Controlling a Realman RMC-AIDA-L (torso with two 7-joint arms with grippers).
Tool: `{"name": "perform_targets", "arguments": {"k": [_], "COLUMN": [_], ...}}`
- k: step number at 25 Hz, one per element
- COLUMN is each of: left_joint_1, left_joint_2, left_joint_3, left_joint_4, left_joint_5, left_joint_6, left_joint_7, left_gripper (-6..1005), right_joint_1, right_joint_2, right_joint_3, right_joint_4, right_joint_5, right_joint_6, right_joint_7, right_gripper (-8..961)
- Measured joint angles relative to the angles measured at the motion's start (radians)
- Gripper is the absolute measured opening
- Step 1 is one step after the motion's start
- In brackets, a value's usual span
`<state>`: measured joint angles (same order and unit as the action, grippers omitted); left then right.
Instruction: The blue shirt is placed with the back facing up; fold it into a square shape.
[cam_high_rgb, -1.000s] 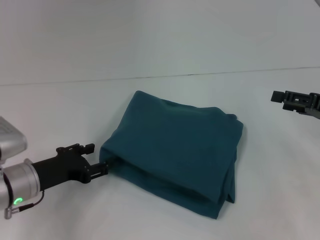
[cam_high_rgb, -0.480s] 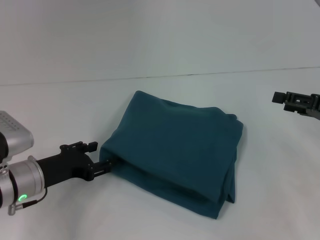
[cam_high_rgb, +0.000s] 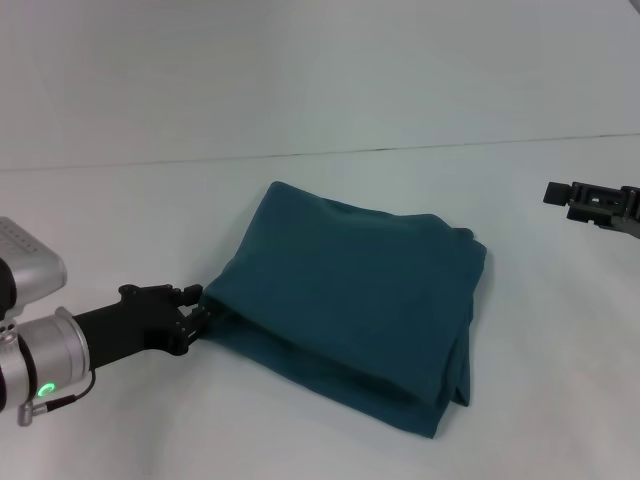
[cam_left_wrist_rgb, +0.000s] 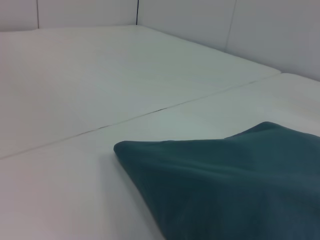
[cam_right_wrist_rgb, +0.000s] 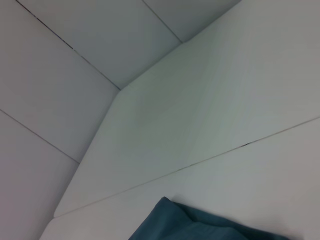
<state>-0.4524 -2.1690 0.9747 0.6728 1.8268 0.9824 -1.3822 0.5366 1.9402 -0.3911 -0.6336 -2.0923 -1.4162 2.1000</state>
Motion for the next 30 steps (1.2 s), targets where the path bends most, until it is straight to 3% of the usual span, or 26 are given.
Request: {"name": "perform_targets", "arguments": {"k": [6, 12, 18, 30], "left_joint_1": [0.000, 0.004, 0.025, 0.127], "left_joint_2": [0.000, 0.000, -0.001, -0.005], "left_joint_3": [-0.002, -0.002, -0.002, -0.010], "left_joint_4": [0.002, 0.002, 0.021, 0.086], "left_joint_5": [0.000, 0.000, -0.022, -0.049], "left_joint_6": [-0.012, -0.011, 0.007, 0.173], "left_joint_7": [0.000, 0.000, 0.000, -0.011], "left_gripper": [338, 113, 6, 20], "right_joint_1": [0.000, -0.001, 0.000, 0.004], "right_joint_2": [0.000, 0.000, 0.000, -0.001], "right_joint_3": [0.000, 0.000, -0.001, -0.003], "right_joint_4": [0.000, 0.000, 0.000, 0.000], "right_joint_5": [0.000, 0.000, 0.000, 0.000], "right_joint_6": [0.000, 0.000, 0.001, 0.002], "right_joint_7": [0.000, 0.000, 0.000, -0.004], "right_gripper": [796, 796, 796, 795]}}
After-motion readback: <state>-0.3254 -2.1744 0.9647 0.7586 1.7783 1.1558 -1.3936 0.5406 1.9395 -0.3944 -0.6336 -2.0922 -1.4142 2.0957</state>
